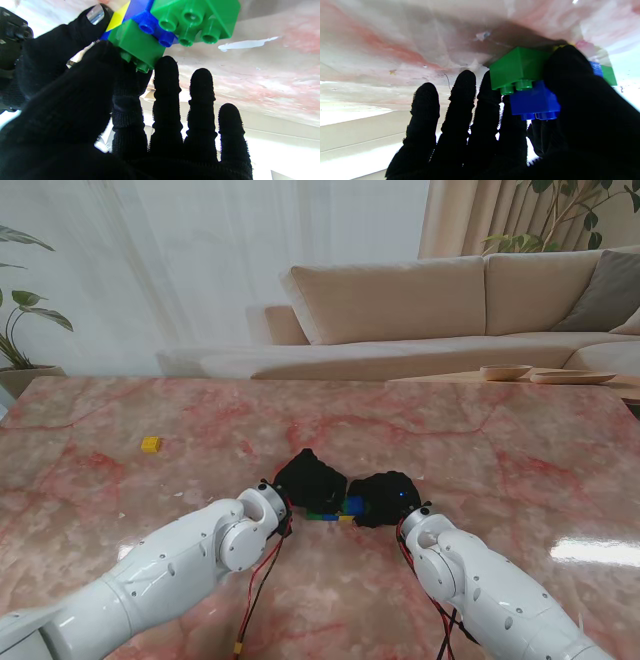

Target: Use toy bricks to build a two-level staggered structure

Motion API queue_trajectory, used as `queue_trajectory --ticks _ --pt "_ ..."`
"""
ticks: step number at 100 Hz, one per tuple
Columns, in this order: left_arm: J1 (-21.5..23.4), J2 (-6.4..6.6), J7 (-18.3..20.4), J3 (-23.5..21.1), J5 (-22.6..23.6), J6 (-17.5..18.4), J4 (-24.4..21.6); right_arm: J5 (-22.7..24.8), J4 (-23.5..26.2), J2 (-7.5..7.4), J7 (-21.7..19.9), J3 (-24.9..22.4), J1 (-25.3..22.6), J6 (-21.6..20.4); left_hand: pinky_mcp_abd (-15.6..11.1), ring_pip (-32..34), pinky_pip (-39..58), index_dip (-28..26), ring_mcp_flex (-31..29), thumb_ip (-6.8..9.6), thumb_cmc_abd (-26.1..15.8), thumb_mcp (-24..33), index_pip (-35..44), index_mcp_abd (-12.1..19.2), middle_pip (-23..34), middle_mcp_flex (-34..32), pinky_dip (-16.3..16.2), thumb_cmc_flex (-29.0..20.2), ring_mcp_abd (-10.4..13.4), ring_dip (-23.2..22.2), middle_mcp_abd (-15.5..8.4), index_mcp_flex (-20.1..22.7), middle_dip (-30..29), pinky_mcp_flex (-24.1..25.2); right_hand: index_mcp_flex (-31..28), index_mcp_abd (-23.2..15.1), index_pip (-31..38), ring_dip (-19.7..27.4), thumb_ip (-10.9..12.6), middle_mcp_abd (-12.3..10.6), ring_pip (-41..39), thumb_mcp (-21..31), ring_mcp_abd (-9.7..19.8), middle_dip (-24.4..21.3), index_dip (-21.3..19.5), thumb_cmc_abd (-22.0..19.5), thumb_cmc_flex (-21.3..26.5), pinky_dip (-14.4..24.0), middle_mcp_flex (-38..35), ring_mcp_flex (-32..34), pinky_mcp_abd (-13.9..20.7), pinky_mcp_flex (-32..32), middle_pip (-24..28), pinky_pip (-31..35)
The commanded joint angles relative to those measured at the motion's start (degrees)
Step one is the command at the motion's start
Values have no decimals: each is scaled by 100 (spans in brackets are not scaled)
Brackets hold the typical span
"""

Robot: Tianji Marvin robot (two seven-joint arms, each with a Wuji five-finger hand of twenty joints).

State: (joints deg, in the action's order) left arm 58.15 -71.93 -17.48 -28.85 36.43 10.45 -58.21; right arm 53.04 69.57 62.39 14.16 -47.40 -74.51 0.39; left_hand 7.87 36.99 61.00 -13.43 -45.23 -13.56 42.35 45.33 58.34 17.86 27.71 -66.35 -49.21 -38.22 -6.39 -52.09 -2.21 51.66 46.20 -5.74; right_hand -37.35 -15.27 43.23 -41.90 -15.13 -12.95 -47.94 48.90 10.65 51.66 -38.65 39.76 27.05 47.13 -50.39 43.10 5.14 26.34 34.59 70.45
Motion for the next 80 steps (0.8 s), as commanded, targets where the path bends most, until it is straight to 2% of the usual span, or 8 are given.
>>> queue_trajectory --ticks 1,11,20,23,25,28,53,80 --pt "206 31 -18 -70 -52 27 6 7 -87 -11 -104 24 -67 19 44 -92 -73 30 109 -116 275 157 -180 -188 -51 145 126 -26 104 35 -223 -15 16 210 -344 -648 397 -157 -78 -102 -76 509 126 -9 -80 -225 261 76 -284 150 -33 -38 -49 94" --pt "324 45 -15 -251 -155 69 -135 11 -83 -13 -110 20 -71 21 10 -301 -223 -174 348 -149 386 100 -441 -293 95 615 165 20 125 97 -224 -324 -196 318 -346 -662 394 -158 -78 -104 -77 508 125 -8 -79 -222 265 76 -285 150 -35 -41 -50 93" --pt "439 54 -83 -421 -201 128 -256 15 -75 -16 -123 16 -75 22 -71 -557 -482 -544 717 -136 331 504 -1038 -604 323 1290 248 415 123 218 -168 -635 -1040 501 -346 -656 394 -158 -80 -104 -76 504 127 -7 -79 -224 259 76 -286 147 -36 -41 -49 92" --pt "488 54 -124 -485 -214 131 -306 17 -71 -16 -124 15 -77 25 -97 -614 -545 -709 830 -16 291 708 -1255 -721 317 1449 265 591 119 245 -162 -737 -1115 561 -346 -656 394 -158 -80 -103 -77 503 130 -8 -79 -231 254 77 -285 150 -36 -41 -50 92" --pt "522 58 -147 -531 -220 131 -347 18 -71 -16 -124 15 -77 26 -128 -678 -621 -907 954 280 218 926 -1454 -836 290 1645 285 806 122 278 -163 -885 -1170 631 -347 -655 394 -158 -80 -102 -76 503 130 -8 -79 -232 254 77 -283 149 -36 -41 -51 92" --pt "575 64 -175 -603 -230 132 -410 16 -73 -15 -122 15 -76 27 -156 -736 -676 -953 1080 363 198 949 -1563 -880 252 1802 302 875 121 302 -159 -1072 -1189 702 -347 -655 394 -158 -80 -104 -75 502 128 -8 -79 -231 256 77 -283 147 -36 -41 -51 92" --pt "1142 251 -117 -1488 -249 -266 -1249 31 -66 -22 -150 11 -65 42 -214 -968 -994 -921 1541 390 -70 738 -2072 -1100 1 2689 401 957 146 476 -76 -1762 -1397 878 -342 -653 391 -158 -78 -107 -74 501 128 -9 -79 -234 257 79 -278 145 -36 -41 -53 91" --pt "1411 631 785 -2623 117 -879 -1660 34 -105 -19 -142 54 -5 33 -192 -1319 -1353 -864 1790 455 -276 561 -2320 -1212 -382 3160 581 955 153 842 -61 -1925 -1902 925 -333 -651 384 -157 -80 -103 -71 489 131 -16 -71 -240 248 80 -267 137 -39 -45 -58 88"
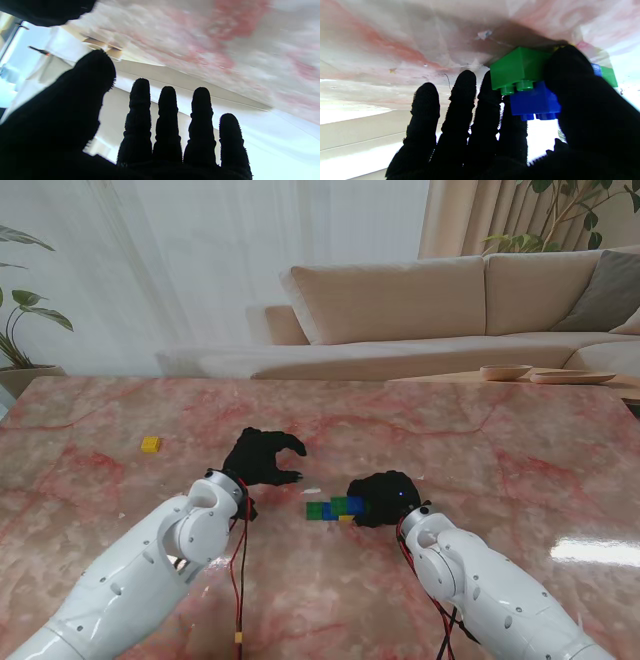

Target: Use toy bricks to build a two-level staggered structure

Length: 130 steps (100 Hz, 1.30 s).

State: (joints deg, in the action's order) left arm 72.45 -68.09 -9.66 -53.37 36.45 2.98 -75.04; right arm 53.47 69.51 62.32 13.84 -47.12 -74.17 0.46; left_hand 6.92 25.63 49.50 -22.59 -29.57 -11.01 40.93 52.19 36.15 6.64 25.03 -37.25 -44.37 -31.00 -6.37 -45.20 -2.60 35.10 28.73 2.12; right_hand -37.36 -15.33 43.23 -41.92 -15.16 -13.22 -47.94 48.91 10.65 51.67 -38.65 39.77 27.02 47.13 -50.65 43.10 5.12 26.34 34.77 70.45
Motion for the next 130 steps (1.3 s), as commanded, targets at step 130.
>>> queue_trajectory --ticks 130 --pt "-2159 943 2436 -54 584 -448 3102 89 85 -57 -377 -30 -36 116 -597 -1742 -2575 1788 2454 487 -769 73 -3296 -964 -2131 2838 1292 -8 646 2161 -77 -2659 -2187 30 -348 -660 391 -153 -77 -88 -66 500 131 -14 -68 -216 267 87 -265 148 -37 -45 -70 84"
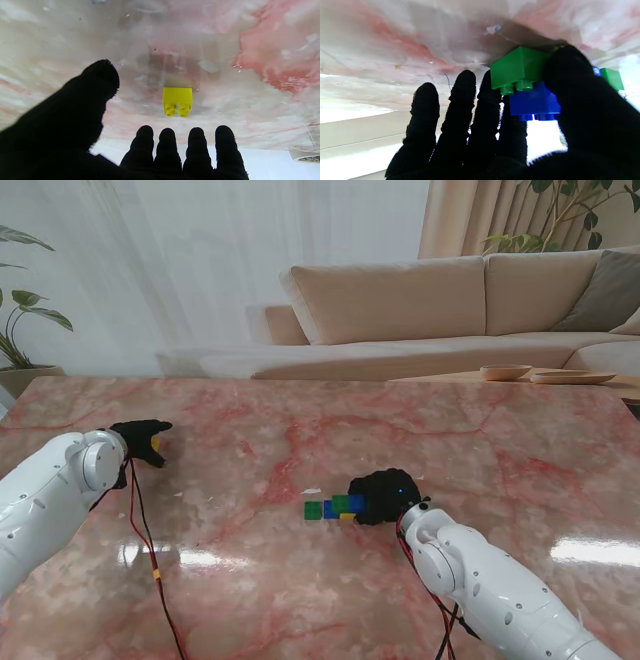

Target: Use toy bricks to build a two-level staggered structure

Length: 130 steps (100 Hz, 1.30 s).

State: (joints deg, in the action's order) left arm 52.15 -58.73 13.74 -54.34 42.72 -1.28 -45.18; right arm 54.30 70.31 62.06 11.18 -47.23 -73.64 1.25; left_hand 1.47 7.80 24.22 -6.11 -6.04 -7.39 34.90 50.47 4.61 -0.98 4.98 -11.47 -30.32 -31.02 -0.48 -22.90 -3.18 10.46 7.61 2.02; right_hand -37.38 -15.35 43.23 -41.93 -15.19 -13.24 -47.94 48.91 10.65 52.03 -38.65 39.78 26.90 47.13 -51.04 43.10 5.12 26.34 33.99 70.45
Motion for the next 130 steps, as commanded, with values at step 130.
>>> queue_trajectory --ticks 130 --pt "194 257 475 -166 547 388 -10 -28 -11 -21 -78 34 -76 -35 301 1509 2648 -1270 -2068 6 228 812 2595 -5 1867 -887 -511 -392 -316 -1566 92 443 1537 -237 -367 -683 390 -155 -73 -90 -65 501 136 -34 -70 -206 289 89 -243 160 -37 -44 -4 83"
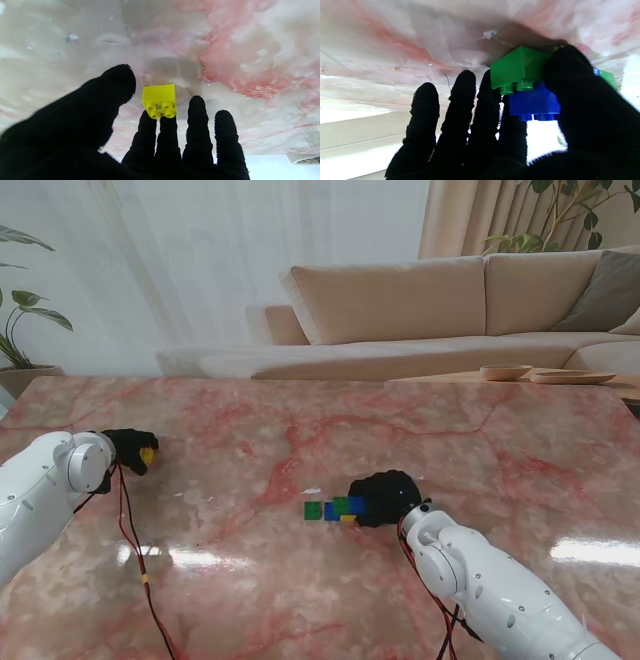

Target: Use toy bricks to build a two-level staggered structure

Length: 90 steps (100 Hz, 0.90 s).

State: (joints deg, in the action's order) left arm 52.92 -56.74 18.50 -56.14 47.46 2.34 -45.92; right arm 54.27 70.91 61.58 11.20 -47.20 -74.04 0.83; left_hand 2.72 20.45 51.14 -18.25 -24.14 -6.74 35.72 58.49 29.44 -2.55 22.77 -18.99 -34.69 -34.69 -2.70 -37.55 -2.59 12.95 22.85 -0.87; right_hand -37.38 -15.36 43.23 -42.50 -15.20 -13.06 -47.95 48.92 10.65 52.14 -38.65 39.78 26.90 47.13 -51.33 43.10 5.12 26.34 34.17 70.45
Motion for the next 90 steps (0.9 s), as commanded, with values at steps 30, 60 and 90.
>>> queue_trajectory --ticks 30,60,90 --pt "204 75 -289 41 322 -64 83 -55 -127 45 -10 84 10 7 222 578 244 -980 -569 -110 256 -138 1305 302 488 -476 -228 64 -92 -414 79 85 452 -131 -364 -678 389 -99 -74 -110 -64 499 139 -44 -70 -207 288 90 -212 157 -37 -44 -25 83" --pt "106 73 -511 390 246 -78 356 -49 -116 43 -22 85 4 25 278 985 550 -1801 -774 -101 296 -129 2155 620 965 -837 -299 -5 -234 -699 -5 129 947 -306 -362 -669 390 -98 -72 -111 -61 502 145 -44 -72 -206 292 90 -212 158 -37 -44 -26 83" --pt "12 86 -546 680 124 51 538 -55 -130 42 -24 94 11 12 327 1027 608 -1881 -844 30 39 247 2155 695 1020 -806 -307 -418 -196 -736 -98 58 1096 -341 -362 -677 389 -99 -73 -109 -63 498 142 -44 -72 -213 285 90 -212 158 -37 -44 -26 83"
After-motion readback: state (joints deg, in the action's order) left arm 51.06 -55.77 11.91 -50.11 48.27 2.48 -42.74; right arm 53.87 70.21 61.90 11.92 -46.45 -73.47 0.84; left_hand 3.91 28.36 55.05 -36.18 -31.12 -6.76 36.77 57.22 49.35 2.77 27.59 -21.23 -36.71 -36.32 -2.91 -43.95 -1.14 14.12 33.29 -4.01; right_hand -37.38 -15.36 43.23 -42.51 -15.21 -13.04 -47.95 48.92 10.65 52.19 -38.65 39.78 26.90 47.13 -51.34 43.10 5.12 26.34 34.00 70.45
